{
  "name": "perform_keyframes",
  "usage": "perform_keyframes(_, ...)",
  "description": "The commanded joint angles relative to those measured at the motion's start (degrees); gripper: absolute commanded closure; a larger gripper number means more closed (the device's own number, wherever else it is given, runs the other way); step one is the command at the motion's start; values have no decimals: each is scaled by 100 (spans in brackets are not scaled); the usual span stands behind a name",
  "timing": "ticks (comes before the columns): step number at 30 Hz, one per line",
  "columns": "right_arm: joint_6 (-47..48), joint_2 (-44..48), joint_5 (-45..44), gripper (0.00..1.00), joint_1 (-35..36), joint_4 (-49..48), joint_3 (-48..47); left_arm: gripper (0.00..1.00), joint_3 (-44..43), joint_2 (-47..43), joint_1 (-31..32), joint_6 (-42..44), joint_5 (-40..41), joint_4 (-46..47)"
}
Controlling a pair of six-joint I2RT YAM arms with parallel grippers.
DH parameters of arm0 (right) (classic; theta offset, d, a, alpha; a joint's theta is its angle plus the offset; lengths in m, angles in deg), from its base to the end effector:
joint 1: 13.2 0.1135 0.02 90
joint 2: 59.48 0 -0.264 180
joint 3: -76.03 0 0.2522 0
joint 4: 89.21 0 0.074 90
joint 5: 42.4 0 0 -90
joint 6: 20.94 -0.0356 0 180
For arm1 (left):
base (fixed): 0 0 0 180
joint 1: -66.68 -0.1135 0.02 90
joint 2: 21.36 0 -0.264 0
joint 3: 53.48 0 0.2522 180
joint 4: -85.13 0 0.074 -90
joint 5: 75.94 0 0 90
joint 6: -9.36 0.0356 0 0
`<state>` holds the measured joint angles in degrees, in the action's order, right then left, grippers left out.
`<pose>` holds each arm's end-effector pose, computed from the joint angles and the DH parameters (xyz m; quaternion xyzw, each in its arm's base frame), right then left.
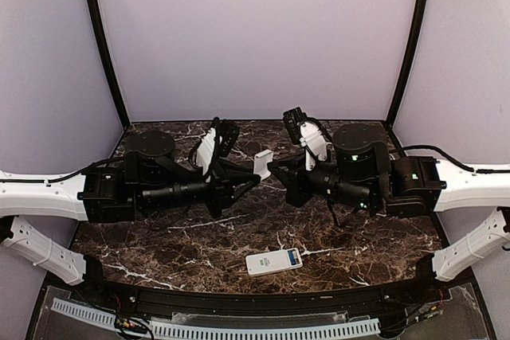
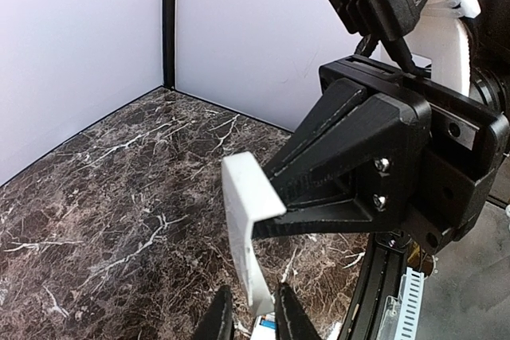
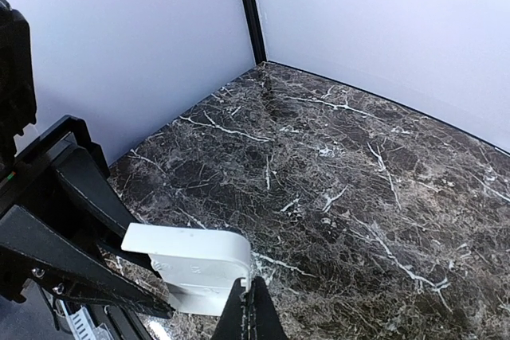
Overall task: Load the batteries into the remote control
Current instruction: Pass from the right arm to the left
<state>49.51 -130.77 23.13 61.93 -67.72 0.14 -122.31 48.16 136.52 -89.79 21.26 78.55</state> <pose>0.0883 0.2751 0.3529 -0.2543 0.7533 0.3127 0.5196 0.1035 -0.2691 0.3439 0.3426 0.6674 -0.3831 0.5389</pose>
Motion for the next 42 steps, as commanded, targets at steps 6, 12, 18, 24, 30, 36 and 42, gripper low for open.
perform_keyframes(6,116,-56,83,100,85,-69,-148,82,-241,-45,-32,353,29,115)
perform_keyframes(12,156,-64,83,100,90,-78,-170,65,-330,-2,-32,425,-17,165)
perform_keyframes(18,162,-26,109,100,92,-87,-148,86,-334,4,-32,536,29,170)
perform_keyframes(24,190,-3,171,100,92,-121,-140,100,-433,148,-32,701,-316,-25)
perform_keyframes(30,587,392,1203,72,-55,800,-419,100,-218,-139,-26,2010,-872,-187)
perform_keyframes(36,-189,1155,2821,37,-1014,1808,-638,100,300,-651,264,4409,-294,-189)
perform_keyframes(42,-2255,1017,3403,31,-1770,2285,-754,100,609,-131,1026,6898,1288,651)
